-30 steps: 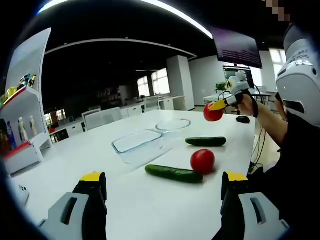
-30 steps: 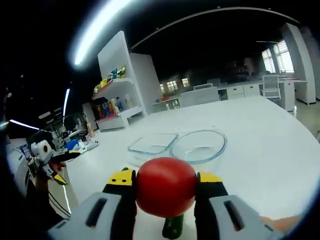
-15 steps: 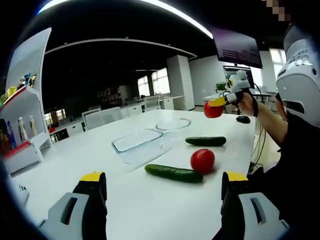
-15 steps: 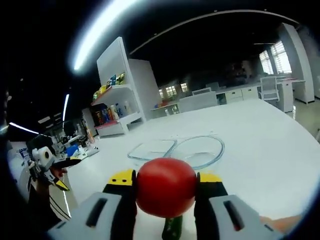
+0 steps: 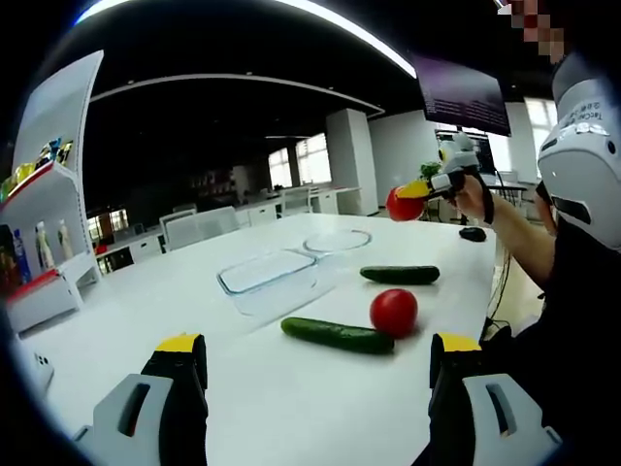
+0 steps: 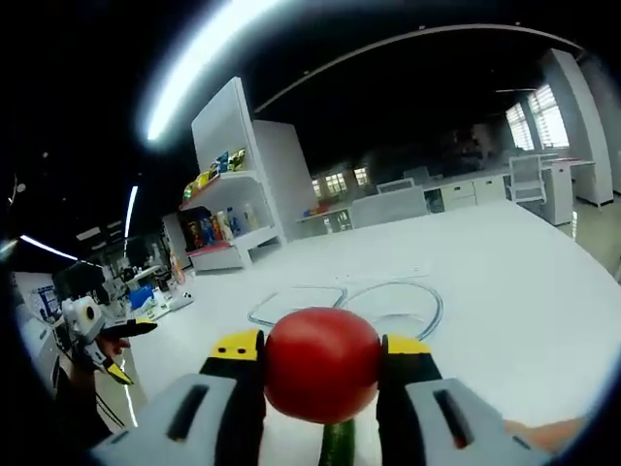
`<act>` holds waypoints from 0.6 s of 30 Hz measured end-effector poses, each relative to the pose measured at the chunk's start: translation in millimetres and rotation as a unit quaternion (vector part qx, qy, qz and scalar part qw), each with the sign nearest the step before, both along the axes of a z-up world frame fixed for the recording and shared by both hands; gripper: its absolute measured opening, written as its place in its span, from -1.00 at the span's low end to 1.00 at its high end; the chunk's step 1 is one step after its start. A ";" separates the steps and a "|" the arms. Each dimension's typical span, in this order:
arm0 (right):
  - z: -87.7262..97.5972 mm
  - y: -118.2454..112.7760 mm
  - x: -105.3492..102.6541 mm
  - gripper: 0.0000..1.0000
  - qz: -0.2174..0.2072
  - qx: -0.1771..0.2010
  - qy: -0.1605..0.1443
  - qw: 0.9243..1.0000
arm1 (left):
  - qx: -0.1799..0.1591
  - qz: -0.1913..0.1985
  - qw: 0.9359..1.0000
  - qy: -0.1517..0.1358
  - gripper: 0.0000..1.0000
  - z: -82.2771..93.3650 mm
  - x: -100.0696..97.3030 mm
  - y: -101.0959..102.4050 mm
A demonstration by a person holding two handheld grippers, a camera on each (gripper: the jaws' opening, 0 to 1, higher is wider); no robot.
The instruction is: Sort the scattered tomatoes and cucumbers on the table and place them into their respective storage containers
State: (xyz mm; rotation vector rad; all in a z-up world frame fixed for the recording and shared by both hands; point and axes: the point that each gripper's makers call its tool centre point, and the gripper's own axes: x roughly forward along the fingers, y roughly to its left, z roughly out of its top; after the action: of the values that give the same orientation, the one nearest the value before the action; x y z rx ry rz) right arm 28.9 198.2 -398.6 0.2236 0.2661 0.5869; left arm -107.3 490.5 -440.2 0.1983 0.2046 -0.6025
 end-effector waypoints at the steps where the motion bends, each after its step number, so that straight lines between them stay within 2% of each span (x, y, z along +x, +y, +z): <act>1: 1.2 0.9 2.4 -0.20 0.001 0.000 -0.001 1.000 | 0.000 0.000 1.000 0.000 0.90 0.1 0.2 0.2; 10: 14.4 10.7 29.5 -0.21 0.008 -0.003 -0.011 1.000 | -0.001 0.002 1.000 0.001 0.90 -0.9 -0.3 2.2; 18: 18.3 21.9 59.9 -0.22 0.018 0.011 -0.006 1.000 | 0.000 0.004 1.000 0.002 0.90 -1.6 0.0 3.8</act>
State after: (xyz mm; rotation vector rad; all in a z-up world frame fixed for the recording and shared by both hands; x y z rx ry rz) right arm 88.8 220.1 -380.3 0.2372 0.2520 0.6262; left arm -107.3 494.2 -441.7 0.1961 0.2087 -0.5959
